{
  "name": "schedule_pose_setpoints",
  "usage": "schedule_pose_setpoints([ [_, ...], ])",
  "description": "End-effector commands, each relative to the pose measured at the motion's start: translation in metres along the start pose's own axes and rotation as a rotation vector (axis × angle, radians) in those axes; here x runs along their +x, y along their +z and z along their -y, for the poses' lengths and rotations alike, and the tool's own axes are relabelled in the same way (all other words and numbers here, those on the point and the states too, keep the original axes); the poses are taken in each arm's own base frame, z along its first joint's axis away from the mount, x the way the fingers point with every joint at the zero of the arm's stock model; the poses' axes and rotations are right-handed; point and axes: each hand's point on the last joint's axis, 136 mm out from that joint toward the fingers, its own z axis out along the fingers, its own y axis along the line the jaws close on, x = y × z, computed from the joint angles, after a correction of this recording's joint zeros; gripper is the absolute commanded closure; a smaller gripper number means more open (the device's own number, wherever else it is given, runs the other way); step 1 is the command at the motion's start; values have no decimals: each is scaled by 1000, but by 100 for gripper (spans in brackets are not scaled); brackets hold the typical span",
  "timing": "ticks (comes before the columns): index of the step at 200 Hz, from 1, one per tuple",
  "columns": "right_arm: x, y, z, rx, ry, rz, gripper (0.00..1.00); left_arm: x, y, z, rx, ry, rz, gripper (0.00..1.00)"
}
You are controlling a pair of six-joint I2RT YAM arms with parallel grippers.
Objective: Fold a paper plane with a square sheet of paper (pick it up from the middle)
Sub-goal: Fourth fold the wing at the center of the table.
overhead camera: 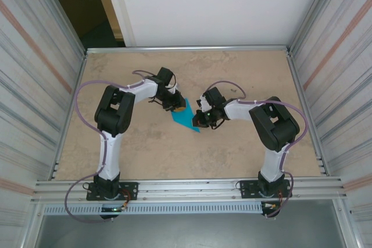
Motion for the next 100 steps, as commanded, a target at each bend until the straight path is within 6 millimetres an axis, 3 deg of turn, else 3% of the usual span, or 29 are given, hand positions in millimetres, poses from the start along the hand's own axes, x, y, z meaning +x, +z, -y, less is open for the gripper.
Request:
schedule_pose_setpoints([
  [1,50,9,53,167,121,-140,98,-20,0,-50,-84,-7,70,78],
  [64,47,10,56,170,137,-129,98,-61,-28,-78,-46,-70,164,77],
  [100,37,6,44,130,126,-101,98,-76,-52,-63,-16,-23,213,77],
])
